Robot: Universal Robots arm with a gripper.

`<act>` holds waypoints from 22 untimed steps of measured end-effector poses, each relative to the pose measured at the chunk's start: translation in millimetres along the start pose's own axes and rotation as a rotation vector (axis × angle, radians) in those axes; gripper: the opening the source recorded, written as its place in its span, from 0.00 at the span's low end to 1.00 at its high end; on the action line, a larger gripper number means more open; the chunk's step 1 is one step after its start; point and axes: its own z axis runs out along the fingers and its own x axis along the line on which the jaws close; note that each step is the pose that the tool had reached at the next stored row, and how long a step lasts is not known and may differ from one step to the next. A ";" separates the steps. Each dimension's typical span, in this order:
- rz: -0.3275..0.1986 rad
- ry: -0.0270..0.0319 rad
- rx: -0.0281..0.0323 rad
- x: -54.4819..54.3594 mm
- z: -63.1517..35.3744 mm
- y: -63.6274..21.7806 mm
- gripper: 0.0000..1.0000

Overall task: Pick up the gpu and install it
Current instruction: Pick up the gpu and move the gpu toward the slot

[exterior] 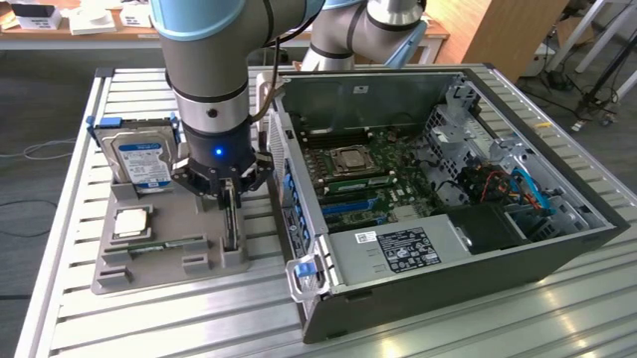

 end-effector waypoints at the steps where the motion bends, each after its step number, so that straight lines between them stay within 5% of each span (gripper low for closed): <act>1: 0.000 0.0001 0.0000 0.0 0.0 0.0 0.32; 17: 0.000 -0.0001 -0.0001 0.0 -0.1 0.0 0.27; 22: 0.000 -0.0001 0.0000 -0.2 -9.8 0.5 0.27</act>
